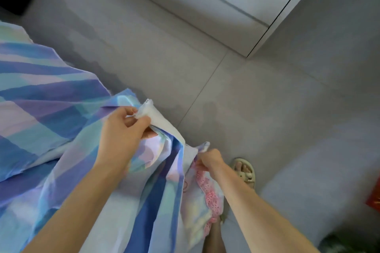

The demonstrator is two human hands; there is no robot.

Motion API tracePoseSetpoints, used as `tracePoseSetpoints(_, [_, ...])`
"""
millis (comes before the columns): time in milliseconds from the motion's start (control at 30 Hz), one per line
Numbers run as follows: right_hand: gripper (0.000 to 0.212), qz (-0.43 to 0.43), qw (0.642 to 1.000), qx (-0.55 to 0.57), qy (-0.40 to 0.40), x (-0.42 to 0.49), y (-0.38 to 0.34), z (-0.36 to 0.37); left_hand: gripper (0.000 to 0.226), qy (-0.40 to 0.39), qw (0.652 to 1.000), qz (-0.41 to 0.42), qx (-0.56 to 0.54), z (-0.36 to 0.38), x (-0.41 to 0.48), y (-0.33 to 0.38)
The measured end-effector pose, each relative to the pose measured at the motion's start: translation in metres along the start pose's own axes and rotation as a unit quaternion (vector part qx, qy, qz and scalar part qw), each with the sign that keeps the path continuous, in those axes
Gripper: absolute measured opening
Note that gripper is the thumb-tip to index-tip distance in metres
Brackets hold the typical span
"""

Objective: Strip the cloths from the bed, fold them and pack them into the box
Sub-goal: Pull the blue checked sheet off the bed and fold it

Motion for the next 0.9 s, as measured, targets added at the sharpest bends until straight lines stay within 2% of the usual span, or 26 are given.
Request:
tracePoseSetpoints(67, [0.041,0.056,0.994,0.076,-0.052,0.015,0.008,0.021,0.014,0.025,0.999,-0.008,-0.04,-0.004,0.017,-0.012])
tracePoseSetpoints(100, [0.041,0.078,0.99,0.095,-0.073,0.022,0.009,0.031,0.008,0.038,0.997,-0.013,-0.067,-0.007,0.023,-0.017])
tracePoseSetpoints(133, [0.035,0.1,0.987,0.087,-0.089,0.028,0.014,0.04,0.005,0.043,0.995,-0.018,-0.085,-0.008,0.03,-0.024])
tracePoseSetpoints(200, [0.02,0.135,0.985,0.064,-0.091,0.033,0.019,0.048,0.011,0.046,0.993,-0.024,-0.105,-0.007,0.038,-0.03])
tracePoseSetpoints(267, [0.026,0.133,0.982,0.105,-0.078,0.033,0.016,0.05,0.01,0.041,0.994,-0.024,-0.103,-0.004,0.041,-0.034])
tracePoseSetpoints(333, [0.044,0.092,0.981,0.17,-0.024,0.036,0.009,0.037,0.007,0.043,0.994,-0.024,-0.097,-0.005,0.038,-0.034])
tracePoseSetpoints(367, [0.041,0.065,0.981,0.181,0.009,0.03,0.003,0.024,0.007,0.051,0.994,-0.023,-0.097,-0.009,0.036,-0.031])
tracePoseSetpoints(433, [0.013,-0.008,0.98,0.192,0.049,0.014,-0.014,0.0,0.007,0.067,0.993,-0.012,-0.098,-0.021,0.03,-0.018])
tracePoseSetpoints(467, [0.007,-0.042,0.978,0.196,0.061,0.003,-0.024,-0.012,0.007,0.072,0.992,-0.005,-0.103,-0.029,0.028,-0.009])
tracePoseSetpoints(533, [0.017,-0.108,0.97,0.197,0.092,-0.033,-0.051,-0.038,0.008,0.084,0.989,0.017,-0.124,-0.054,0.023,0.017])
tracePoseSetpoints(633, [0.045,-0.193,0.957,0.18,0.12,-0.087,-0.089,-0.068,0.01,0.106,0.982,0.053,-0.145,-0.104,0.012,0.055])
tracePoseSetpoints(800, [0.045,-0.309,0.925,0.189,0.113,-0.196,-0.151,-0.085,0.02,0.196,0.964,0.106,-0.146,-0.22,-0.027,0.112])
tracePoseSetpoints(900, [0.052,-0.388,0.899,0.171,0.105,-0.284,-0.187,-0.084,0.013,0.276,0.945,0.157,-0.082,-0.303,-0.076,0.146])
Point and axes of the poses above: each hand's wrist, its own x-axis towards the middle knuckle, its own z-axis out of the palm, y = z × x, the point moved 10 cm from there along x, towards the middle knuckle, and after that the axes turned 2 degrees about y, right-handed, at the moved point
